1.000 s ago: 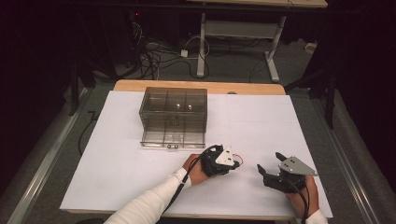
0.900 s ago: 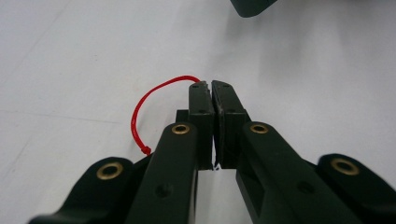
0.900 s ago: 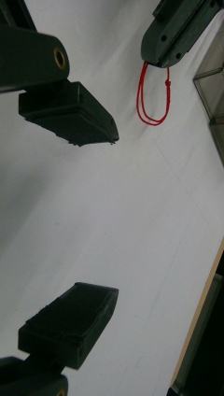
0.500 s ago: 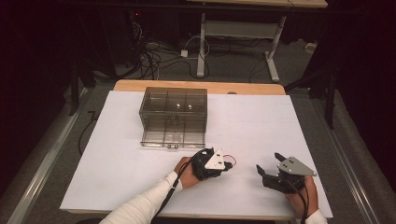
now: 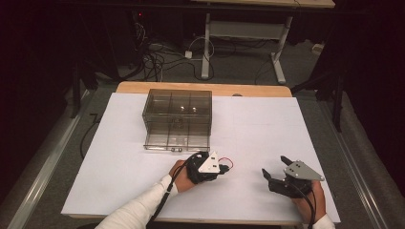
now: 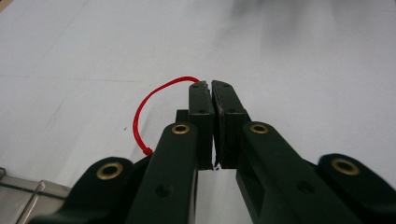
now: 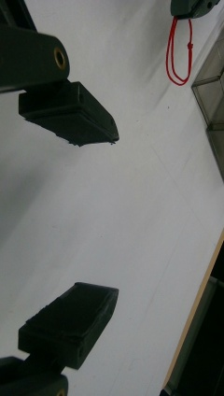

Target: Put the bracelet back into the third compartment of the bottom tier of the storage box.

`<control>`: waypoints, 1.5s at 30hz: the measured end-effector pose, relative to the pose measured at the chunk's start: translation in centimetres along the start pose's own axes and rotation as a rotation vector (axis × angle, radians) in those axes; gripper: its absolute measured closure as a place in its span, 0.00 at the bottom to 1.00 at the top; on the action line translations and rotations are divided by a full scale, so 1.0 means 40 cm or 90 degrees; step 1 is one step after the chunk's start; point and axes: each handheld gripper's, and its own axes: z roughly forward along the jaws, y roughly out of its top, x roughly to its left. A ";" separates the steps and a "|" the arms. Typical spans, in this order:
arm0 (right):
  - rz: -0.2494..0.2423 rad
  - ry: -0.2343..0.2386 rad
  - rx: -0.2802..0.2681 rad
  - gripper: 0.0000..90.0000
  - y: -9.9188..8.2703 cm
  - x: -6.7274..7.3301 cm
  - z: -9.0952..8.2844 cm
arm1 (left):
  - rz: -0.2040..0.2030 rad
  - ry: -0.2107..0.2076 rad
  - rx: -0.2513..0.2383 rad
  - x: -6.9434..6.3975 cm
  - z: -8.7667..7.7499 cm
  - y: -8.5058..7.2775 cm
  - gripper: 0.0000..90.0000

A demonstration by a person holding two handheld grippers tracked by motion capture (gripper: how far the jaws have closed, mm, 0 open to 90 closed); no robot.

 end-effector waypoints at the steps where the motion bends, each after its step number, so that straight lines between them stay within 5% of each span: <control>1: 0.001 0.001 -0.001 0.25 0.000 0.000 0.000 | 0.002 0.003 0.000 0.000 -0.003 0.000 0.95; 45: -0.016 0.007 -0.008 0.25 0.007 0.013 -0.007 | -0.012 0.081 -0.022 0.075 -0.114 -0.009 0.94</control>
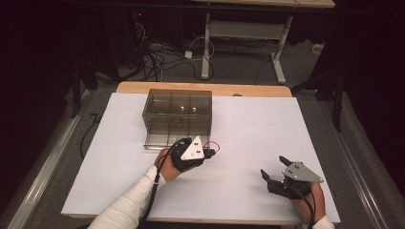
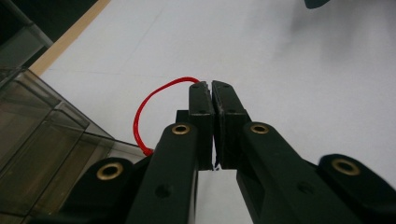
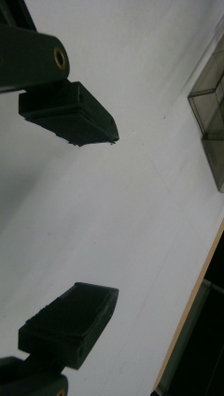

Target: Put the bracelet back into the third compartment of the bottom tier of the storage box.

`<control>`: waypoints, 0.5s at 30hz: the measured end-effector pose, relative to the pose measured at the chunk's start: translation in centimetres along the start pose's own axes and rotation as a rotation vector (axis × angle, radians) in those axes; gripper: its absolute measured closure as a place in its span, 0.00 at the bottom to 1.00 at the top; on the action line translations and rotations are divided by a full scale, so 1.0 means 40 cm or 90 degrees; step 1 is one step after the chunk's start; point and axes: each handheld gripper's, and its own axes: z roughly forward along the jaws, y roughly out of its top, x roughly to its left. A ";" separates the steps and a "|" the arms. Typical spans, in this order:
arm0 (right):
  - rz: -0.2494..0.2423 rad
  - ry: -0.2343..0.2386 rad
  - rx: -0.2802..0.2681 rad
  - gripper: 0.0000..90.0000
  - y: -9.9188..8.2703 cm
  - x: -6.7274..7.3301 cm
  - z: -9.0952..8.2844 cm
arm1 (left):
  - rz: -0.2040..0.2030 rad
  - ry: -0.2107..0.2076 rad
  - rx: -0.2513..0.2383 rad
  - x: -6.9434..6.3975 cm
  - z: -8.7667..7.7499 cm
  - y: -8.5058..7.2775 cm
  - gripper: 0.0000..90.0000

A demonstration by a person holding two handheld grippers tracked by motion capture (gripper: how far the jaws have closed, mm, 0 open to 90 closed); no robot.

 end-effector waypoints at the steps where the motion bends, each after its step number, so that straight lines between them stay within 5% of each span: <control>1: 0.001 0.000 -0.001 0.25 0.000 0.000 0.000 | 0.001 0.002 0.001 0.001 -0.002 0.000 0.94; 15: -0.002 0.000 0.000 0.25 0.000 0.000 0.000 | -0.012 0.032 -0.003 0.029 -0.026 -0.015 0.94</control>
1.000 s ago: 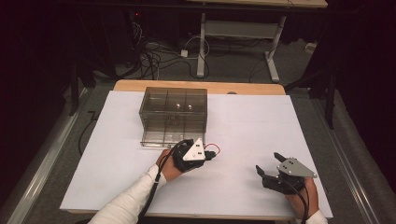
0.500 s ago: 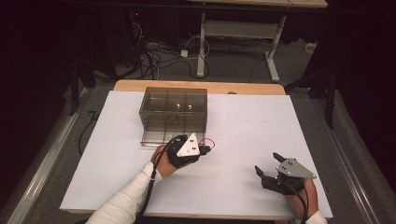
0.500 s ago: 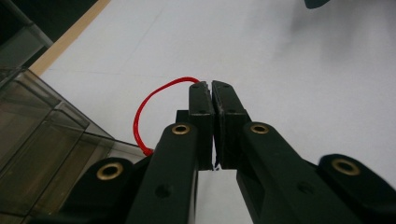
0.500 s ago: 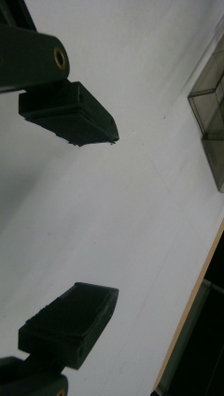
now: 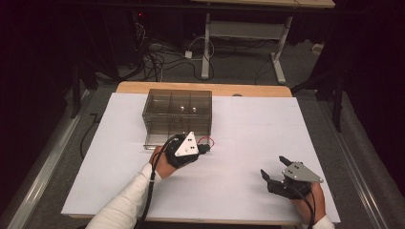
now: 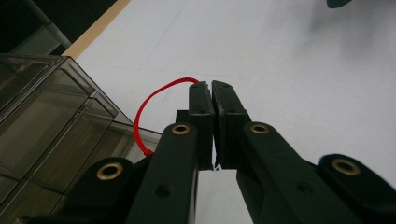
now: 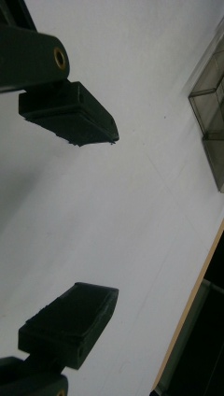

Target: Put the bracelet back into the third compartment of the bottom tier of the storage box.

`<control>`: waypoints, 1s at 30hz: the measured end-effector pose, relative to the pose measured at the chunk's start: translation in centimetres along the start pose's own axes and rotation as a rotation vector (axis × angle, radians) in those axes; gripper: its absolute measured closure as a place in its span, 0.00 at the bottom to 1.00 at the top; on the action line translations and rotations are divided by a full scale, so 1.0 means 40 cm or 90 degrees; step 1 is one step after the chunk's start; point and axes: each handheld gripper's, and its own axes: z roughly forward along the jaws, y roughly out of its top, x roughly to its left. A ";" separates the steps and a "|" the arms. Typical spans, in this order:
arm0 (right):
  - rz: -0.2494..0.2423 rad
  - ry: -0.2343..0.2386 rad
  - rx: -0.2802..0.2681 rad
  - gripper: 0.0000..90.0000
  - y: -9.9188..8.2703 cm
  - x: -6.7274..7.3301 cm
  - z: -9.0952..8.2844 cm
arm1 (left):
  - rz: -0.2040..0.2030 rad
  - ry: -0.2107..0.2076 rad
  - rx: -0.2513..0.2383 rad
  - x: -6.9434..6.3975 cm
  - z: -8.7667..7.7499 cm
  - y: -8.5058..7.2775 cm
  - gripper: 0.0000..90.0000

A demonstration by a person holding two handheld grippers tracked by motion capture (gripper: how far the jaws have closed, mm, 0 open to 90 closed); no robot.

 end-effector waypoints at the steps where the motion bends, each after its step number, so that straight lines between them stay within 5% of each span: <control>1: 0.000 0.000 0.000 0.25 0.000 0.000 0.000 | -0.002 0.003 -0.001 0.002 -0.001 -0.001 0.94; 30: -0.002 -0.002 0.001 0.25 -0.001 -0.001 0.000 | -0.036 0.052 -0.005 0.061 -0.059 -0.033 0.94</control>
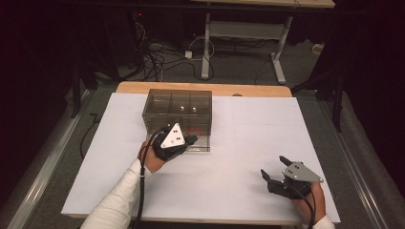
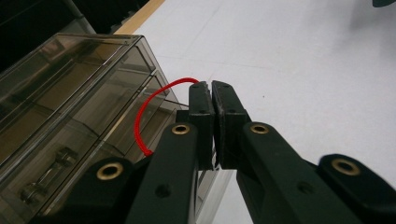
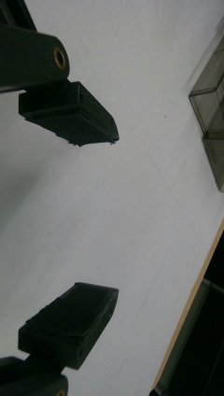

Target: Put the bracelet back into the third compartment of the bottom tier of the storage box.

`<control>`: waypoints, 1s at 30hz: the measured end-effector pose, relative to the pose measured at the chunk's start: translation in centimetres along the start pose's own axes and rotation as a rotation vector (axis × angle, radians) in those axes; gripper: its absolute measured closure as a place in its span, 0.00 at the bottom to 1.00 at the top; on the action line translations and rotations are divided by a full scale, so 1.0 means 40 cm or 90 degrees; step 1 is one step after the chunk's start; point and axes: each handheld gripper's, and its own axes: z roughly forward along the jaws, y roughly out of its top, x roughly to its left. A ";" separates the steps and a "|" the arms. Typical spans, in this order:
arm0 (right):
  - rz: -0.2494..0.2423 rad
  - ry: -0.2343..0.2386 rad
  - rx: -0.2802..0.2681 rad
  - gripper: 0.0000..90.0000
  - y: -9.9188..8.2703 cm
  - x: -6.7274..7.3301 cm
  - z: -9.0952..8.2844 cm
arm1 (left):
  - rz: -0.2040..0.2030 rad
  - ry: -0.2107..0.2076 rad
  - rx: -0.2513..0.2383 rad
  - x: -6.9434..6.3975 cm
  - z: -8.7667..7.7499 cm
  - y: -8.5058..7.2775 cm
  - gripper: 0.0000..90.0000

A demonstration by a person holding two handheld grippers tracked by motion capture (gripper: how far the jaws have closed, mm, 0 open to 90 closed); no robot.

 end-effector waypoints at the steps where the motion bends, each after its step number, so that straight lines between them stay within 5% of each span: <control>1: 0.000 0.000 0.000 0.25 0.000 0.000 0.000 | 0.000 0.003 0.001 0.002 -0.001 -0.001 0.94; 30: -0.005 0.000 0.001 0.25 0.000 0.002 0.001 | -0.027 0.030 0.023 0.041 -0.013 -0.039 0.94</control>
